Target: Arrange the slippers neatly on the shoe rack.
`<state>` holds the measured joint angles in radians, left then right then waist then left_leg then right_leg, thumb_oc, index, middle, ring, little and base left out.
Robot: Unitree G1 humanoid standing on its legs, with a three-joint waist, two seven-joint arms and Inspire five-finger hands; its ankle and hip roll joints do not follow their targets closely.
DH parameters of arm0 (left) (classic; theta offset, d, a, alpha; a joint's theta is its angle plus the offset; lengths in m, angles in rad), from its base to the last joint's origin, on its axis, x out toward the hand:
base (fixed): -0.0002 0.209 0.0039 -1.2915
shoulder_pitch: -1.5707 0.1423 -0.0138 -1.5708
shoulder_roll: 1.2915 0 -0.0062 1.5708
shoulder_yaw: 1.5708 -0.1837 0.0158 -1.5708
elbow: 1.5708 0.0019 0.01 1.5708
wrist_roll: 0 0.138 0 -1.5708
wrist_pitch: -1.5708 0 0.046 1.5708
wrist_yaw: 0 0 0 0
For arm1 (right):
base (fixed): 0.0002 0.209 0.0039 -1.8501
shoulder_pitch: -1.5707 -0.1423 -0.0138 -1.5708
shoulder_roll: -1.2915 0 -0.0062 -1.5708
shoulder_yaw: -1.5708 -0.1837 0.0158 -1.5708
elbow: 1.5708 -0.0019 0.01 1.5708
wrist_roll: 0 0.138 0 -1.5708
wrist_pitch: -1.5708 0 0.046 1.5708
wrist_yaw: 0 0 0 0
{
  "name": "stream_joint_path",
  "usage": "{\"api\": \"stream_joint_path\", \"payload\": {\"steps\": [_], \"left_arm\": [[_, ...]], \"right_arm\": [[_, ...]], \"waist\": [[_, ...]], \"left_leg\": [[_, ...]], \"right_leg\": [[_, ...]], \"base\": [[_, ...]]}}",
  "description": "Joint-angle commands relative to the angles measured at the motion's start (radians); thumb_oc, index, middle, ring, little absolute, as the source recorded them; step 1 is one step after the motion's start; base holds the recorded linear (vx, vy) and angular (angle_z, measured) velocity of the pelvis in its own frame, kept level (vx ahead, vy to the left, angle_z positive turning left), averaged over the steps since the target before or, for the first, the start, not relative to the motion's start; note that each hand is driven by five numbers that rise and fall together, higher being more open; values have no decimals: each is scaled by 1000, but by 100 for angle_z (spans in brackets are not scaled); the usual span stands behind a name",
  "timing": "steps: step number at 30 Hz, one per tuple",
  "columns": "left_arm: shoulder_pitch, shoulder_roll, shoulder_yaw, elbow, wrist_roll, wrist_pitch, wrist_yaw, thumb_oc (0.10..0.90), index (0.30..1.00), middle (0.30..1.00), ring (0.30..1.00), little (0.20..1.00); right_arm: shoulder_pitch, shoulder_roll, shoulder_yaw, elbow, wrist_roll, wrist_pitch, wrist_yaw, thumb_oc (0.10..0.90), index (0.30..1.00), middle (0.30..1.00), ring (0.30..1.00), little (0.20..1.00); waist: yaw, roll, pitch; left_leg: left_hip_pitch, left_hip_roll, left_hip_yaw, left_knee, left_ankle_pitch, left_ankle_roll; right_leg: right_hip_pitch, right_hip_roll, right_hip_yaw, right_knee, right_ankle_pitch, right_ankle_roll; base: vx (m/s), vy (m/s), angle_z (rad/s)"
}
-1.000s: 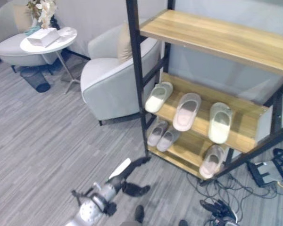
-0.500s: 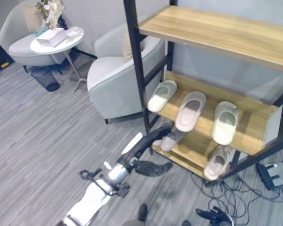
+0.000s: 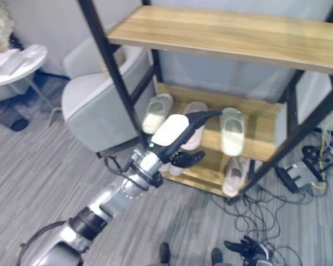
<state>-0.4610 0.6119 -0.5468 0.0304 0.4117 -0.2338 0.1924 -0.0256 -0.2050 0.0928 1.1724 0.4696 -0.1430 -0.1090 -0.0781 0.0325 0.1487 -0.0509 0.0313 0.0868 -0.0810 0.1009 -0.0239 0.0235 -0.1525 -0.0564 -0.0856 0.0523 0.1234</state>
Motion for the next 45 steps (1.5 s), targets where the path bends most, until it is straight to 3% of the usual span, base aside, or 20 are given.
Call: {"api": "stream_joint_path", "payload": {"steps": [1, 8, 19, 26, 37, 45], "left_arm": [[-171, -25, 59, 37, 83, 3, 104, 800, 900, 900, 900, 900], [-298, 14, 43, 163, 213, 76, 159, 800, 900, 900, 900, 900], [-485, 5, 63, 324, 197, 165, 243, 800, 900, 900, 900, 900], [-695, 6, -45, 525, 174, 212, 272, 800, 900, 900, 900, 900], [-835, -7, -89, 661, 121, 238, 301, 800, 900, 900, 900, 900], [-990, -13, -184, 781, 110, 255, 317, 800, 900, 900, 900, 900]], "right_arm": [[5, -73, -27, -25, -27, -13, 10, 800, 900, 900, 900, 900], [19, -77, -42, -27, -10, -14, 19, 800, 900, 900, 900, 900], [3, -97, -12, -36, -39, -12, 29, 800, 900, 900, 900, 900], [-35, -111, 22, -60, -30, -20, 32, 800, 900, 900, 900, 900], [-37, -103, 17, -31, 19, -31, 36, 800, 900, 900, 900, 900], [-82, -114, 57, -28, 22, -38, 35, 800, 900, 900, 900, 900]], "waist": [[13, 35, -22], [-7, 49, -6], [-31, 57, 12], [-53, 59, 51], [-74, 57, 87], [-85, 49, 119]], "left_leg": [[46, 26, -29, 3, -106, -10], [22, 4, -11, -3, -115, -1], [-19, -18, -3, -6, -117, 5], [-78, -25, 1, -6, -99, 5], [-129, -36, 11, -6, -91, 5], [-162, -39, 24, -6, -85, 5]], "right_leg": [[-29, 8, 8, 66, -69, 41], [-59, -12, 25, 52, -49, 59], [-95, -28, 25, 38, -27, 71], [-148, -35, 26, 41, -3, 77], [-194, -47, 20, 45, 31, 89], [-226, -50, 19, 45, 61, 99]], "base": [[32, 67, -46], [34, 63, -15], [23, 22, -1], [-14, 10, 2], [10, 13, 0], [15, 9, -5]]}}
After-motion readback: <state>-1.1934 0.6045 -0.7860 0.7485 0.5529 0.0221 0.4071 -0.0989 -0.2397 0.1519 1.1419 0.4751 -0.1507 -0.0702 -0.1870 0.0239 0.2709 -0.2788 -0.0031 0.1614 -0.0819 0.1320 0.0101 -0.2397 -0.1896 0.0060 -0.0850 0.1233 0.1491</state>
